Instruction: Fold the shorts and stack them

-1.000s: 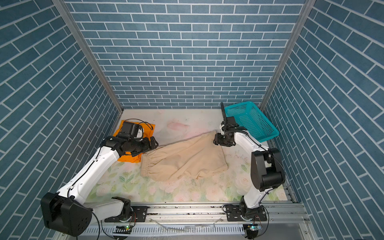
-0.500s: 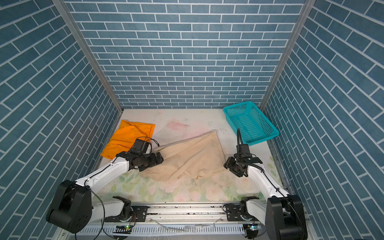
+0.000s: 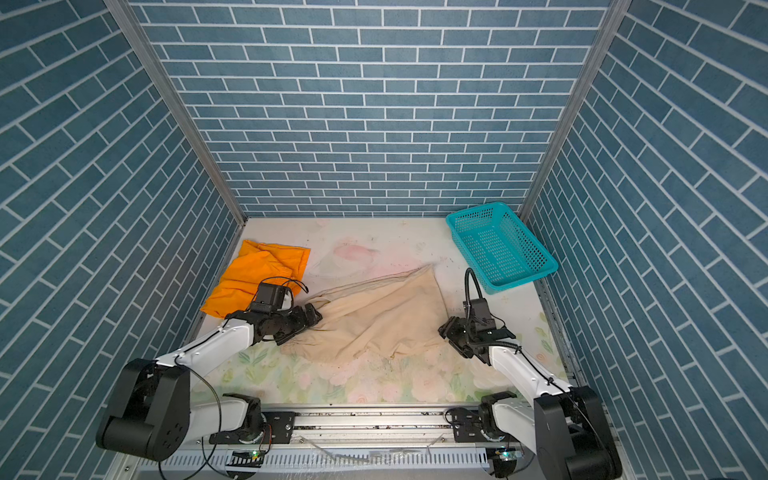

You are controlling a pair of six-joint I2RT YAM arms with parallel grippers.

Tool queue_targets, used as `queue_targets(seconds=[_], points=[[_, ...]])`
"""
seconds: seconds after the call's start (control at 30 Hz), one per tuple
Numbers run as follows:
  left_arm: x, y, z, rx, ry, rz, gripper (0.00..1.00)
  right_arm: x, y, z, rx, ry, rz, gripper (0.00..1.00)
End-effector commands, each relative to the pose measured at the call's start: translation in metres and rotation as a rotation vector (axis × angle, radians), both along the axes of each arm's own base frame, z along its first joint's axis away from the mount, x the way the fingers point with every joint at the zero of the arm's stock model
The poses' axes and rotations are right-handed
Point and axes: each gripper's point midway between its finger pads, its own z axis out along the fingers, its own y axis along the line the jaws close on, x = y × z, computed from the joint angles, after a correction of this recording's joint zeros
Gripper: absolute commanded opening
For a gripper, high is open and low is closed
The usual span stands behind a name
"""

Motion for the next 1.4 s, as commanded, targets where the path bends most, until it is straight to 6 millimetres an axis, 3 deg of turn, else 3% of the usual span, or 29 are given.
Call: queue_targets(seconds=[0.0, 0.13, 0.23, 0.4, 0.5, 0.6, 0.63, 0.73, 0.87, 0.93, 1.03, 1.1, 1.23, 1.27, 1.37], points=[[-0.004, 0.003, -0.01, 0.03, 0.029, -0.033, 1.0, 0.003, -0.012, -0.013, -0.049, -0.005, -0.079, 0.57], [-0.005, 0.007, -0.007, 0.063, 0.026, -0.047, 1.0, 0.004, -0.027, -0.018, -0.125, -0.024, -0.083, 0.25], [-0.006, 0.009, -0.008, 0.083, 0.027, -0.056, 1.0, 0.009, -0.031, -0.009, -0.16, -0.038, -0.056, 0.0], [-0.011, 0.02, -0.017, 0.151, 0.054, -0.052, 1.0, 0.009, -0.045, 0.025, -0.289, -0.063, 0.004, 0.0], [-0.014, 0.024, -0.022, 0.173, 0.072, -0.048, 1.0, -0.001, -0.052, 0.023, -0.322, -0.051, 0.009, 0.0], [-0.015, 0.019, -0.024, 0.141, 0.079, -0.055, 1.0, -0.016, -0.052, 0.0, -0.302, 0.03, 0.004, 0.41], [-0.015, 0.016, -0.022, 0.126, 0.078, -0.06, 1.0, -0.02, -0.052, -0.005, -0.292, 0.055, 0.006, 0.46], [-0.013, 0.007, -0.009, 0.072, 0.068, -0.077, 1.0, -0.022, -0.052, -0.003, -0.297, 0.075, 0.014, 0.5], [-0.009, -0.002, 0.024, 0.021, 0.02, -0.087, 1.0, 0.0, -0.055, 0.033, -0.368, -0.002, 0.059, 0.54], [-0.008, -0.003, 0.039, 0.014, -0.008, -0.088, 1.0, 0.018, -0.052, 0.05, -0.39, -0.042, 0.102, 0.51], [-0.007, -0.002, 0.064, 0.015, -0.059, -0.089, 1.0, 0.052, -0.028, 0.064, -0.362, -0.104, 0.197, 0.42], [-0.005, -0.004, 0.075, 0.0, -0.101, -0.094, 1.0, 0.075, -0.003, 0.065, -0.328, -0.148, 0.272, 0.33], [0.0, -0.014, 0.076, -0.058, -0.144, -0.111, 1.0, 0.107, 0.065, 0.056, -0.186, -0.203, 0.429, 0.13], [-0.002, -0.016, 0.068, -0.075, -0.133, -0.113, 1.0, 0.112, 0.084, 0.05, -0.159, -0.208, 0.473, 0.09], [0.002, -0.018, 0.057, -0.084, -0.137, -0.119, 1.0, 0.127, 0.129, 0.041, -0.114, -0.232, 0.579, 0.06]])
